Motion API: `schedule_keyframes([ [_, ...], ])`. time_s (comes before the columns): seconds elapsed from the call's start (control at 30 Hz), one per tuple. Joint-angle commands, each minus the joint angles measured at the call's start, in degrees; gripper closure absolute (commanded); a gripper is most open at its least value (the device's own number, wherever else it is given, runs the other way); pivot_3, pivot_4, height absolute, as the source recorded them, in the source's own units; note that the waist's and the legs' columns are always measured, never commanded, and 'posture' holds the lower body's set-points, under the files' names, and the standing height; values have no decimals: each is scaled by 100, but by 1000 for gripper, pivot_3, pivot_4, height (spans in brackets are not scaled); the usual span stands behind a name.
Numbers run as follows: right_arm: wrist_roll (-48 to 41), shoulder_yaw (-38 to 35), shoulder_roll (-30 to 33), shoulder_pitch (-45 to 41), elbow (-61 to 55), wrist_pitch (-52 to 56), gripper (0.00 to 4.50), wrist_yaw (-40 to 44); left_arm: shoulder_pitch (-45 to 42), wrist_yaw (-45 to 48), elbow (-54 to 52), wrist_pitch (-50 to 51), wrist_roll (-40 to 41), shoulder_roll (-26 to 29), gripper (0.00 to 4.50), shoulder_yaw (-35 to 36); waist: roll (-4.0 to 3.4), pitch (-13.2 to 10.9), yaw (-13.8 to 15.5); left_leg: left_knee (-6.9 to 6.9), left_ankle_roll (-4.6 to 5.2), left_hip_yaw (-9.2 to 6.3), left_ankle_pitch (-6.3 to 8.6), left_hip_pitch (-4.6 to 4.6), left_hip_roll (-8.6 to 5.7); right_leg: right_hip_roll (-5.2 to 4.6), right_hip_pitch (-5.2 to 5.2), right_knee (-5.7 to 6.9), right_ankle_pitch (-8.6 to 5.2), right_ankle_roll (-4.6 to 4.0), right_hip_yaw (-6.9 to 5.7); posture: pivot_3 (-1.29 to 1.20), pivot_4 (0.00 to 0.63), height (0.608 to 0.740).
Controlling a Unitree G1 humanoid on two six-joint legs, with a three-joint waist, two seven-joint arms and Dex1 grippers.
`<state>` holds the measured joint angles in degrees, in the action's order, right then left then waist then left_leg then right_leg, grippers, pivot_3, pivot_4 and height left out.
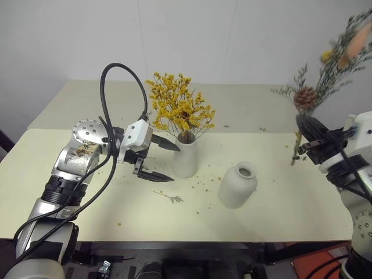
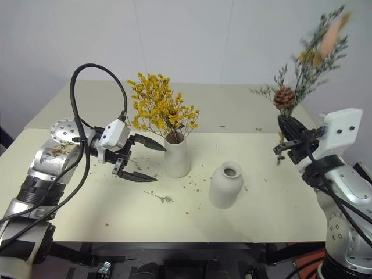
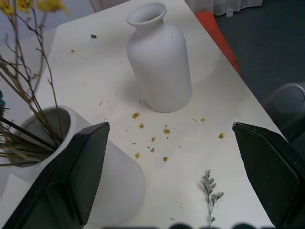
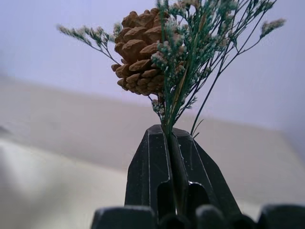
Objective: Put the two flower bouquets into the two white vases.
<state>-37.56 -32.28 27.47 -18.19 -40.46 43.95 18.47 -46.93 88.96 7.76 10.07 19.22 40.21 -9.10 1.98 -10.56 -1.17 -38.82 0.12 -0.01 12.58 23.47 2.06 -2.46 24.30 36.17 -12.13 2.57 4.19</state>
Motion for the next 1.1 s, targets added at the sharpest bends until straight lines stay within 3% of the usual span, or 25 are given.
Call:
schedule_keyframes([
  [0.03,-785,-26,-415,-231,-393,-353,4466,-343,-194,69,73,-155,-31,-42,0,-8,-1,0,1,1,0,0,0,-1,0,0,0,0,0,0,0,0,150,740],
  [0.13,-733,399,-898,-231,-612,-790,4466,-593,-202,93,105,-166,-29,-58,0,-2,-2,-1,-2,3,0,-1,0,0,1,1,3,3,-1,-3,-1,0,150,740],
  [0.3,-495,883,-1050,52,-740,-1164,4466,-729,-129,95,60,-131,5,-29,0,39,-2,0,0,2,0,0,0,1,0,0,4,3,-1,-4,-1,0,150,740],
  [0.73,-615,1229,-840,903,-959,-1526,4466,-675,-55,63,6,-96,6,-6,0,17,-2,0,11,2,0,0,0,1,0,0,3,3,-2,-5,-1,0,150,740],
  [1.1,-115,1696,-982,1532,-799,-2212,4466,-436,-157,90,69,-73,83,-51,0,58,-2,0,8,2,0,0,0,-2,0,1,2,3,-3,-5,-1,0,150,740],
])
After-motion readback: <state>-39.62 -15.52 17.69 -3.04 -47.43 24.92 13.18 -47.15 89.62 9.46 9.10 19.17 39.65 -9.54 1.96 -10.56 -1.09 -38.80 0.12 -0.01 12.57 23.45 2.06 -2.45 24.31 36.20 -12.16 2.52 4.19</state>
